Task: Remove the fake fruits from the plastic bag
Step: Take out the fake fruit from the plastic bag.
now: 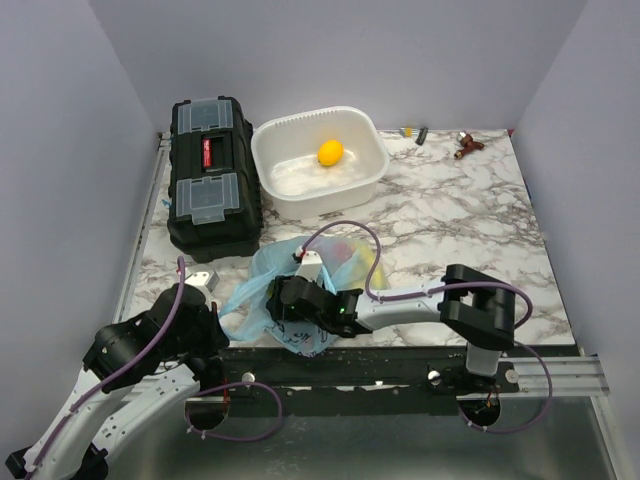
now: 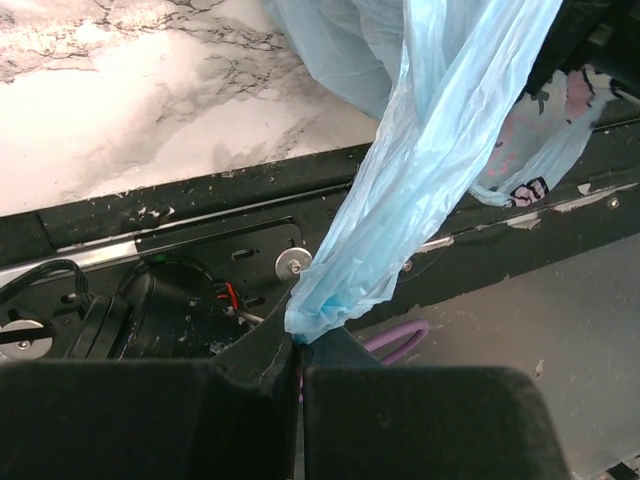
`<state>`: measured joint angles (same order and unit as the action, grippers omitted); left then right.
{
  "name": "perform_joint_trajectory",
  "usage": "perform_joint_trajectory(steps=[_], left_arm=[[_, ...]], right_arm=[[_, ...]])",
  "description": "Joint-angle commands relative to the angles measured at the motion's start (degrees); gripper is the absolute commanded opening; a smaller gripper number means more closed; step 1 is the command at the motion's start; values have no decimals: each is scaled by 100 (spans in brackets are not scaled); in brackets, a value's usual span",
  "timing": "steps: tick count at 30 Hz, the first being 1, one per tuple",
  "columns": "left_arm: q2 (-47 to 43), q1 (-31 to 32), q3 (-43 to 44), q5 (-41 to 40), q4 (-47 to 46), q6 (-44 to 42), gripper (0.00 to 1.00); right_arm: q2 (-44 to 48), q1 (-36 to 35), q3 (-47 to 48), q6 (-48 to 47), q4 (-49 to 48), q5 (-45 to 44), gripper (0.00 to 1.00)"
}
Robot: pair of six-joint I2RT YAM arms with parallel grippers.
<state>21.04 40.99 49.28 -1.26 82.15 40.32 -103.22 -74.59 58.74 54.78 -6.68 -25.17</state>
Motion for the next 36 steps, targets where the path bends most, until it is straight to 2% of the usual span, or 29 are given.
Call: perform_joint_trajectory(steps=[1, 4, 9, 11, 14, 16, 21, 27, 36], left_arm=[[88, 22, 13, -38, 73, -6, 0], [101, 20, -23, 39, -42, 11, 0], [96, 14, 24, 77, -56, 50, 0], [67, 20, 38, 65, -41, 85, 0], [15, 21, 4, 56, -80, 103, 0], [31, 16, -19, 30, -99, 116, 0], [78, 19, -106, -148, -135, 233, 0], [185, 21, -318, -227, -263, 269, 0], [190, 15, -136, -634, -257, 517, 0]], right_arm=[[-418, 46, 136, -407, -778, 210, 62], [-610, 49, 7, -534, -1478, 148, 59], [-723, 50, -38, -794, -1868, -320, 32], [-529, 53, -245, -955, -2113, -418, 29], [-304, 55, -240, -1042, -1749, -696, 17], [-147, 56, -149, -1104, -1326, -737, 4], [564, 58, -131, -1171, -339, -260, 1], [1519, 63, -230, -1124, 549, 805, 1], [2978, 63, -712, -1234, 1428, 1412, 1]])
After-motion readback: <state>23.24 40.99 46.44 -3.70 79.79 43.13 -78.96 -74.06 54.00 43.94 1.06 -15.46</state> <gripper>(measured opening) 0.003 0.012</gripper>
